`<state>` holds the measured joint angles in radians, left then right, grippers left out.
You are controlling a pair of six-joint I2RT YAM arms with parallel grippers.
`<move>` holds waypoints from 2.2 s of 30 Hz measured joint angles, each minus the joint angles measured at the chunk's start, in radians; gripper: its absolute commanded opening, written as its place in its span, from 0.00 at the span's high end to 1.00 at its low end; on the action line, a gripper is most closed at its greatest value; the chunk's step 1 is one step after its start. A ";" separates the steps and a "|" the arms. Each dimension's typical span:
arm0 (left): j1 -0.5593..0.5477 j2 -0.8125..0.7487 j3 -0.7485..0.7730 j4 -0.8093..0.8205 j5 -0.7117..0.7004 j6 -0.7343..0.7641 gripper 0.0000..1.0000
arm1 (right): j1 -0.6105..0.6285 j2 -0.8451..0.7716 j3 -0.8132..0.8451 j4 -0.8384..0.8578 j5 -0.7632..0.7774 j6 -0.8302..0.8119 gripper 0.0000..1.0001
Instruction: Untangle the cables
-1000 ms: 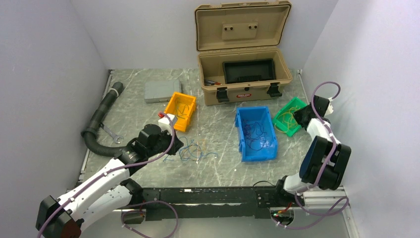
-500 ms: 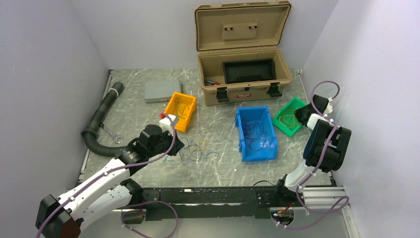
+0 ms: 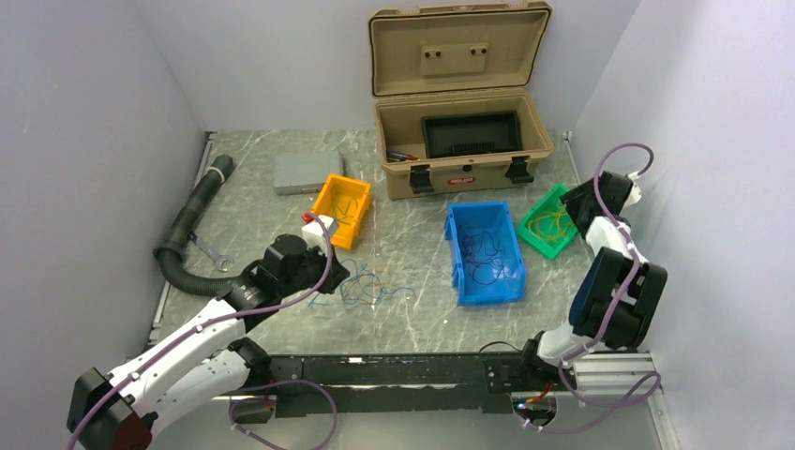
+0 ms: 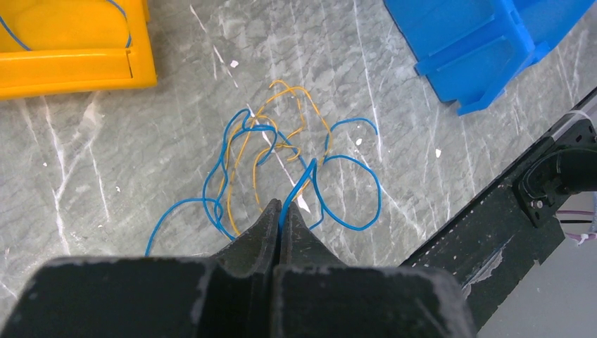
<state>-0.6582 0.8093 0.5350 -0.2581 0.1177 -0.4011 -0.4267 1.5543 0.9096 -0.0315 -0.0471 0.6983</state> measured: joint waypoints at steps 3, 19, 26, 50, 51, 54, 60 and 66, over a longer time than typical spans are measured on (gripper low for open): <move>-0.005 0.000 0.013 -0.002 0.000 0.000 1.00 | 0.000 -0.084 0.016 -0.038 0.002 -0.024 0.29; -0.011 0.028 0.266 -0.137 0.010 0.068 1.00 | 0.537 -0.559 -0.023 -0.163 -0.225 -0.258 0.20; -0.012 0.041 0.317 -0.169 0.029 0.096 1.00 | 0.810 -0.555 -0.056 -0.147 -0.351 -0.277 0.22; -0.013 0.025 0.277 -0.196 -0.022 0.090 1.00 | 1.456 -0.455 -0.279 -0.022 0.179 -0.032 0.27; -0.013 0.023 0.271 -0.195 -0.026 0.089 1.00 | 1.472 -0.448 -0.285 -0.018 0.199 -0.012 0.27; -0.013 0.021 0.255 -0.196 -0.032 0.081 1.00 | 1.508 -0.410 -0.293 0.010 0.242 0.040 0.28; -0.013 0.018 0.240 -0.195 -0.037 0.065 1.00 | 1.542 -0.237 -0.292 0.051 0.275 0.104 0.32; -0.013 0.015 0.237 -0.195 -0.048 0.062 1.00 | 1.548 -0.156 -0.292 0.090 0.273 0.125 0.42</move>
<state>-0.6712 0.8242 0.7715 -0.4534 0.0696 -0.3389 1.1210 1.3979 0.6178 0.0582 0.2256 0.8234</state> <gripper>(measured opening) 0.014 0.621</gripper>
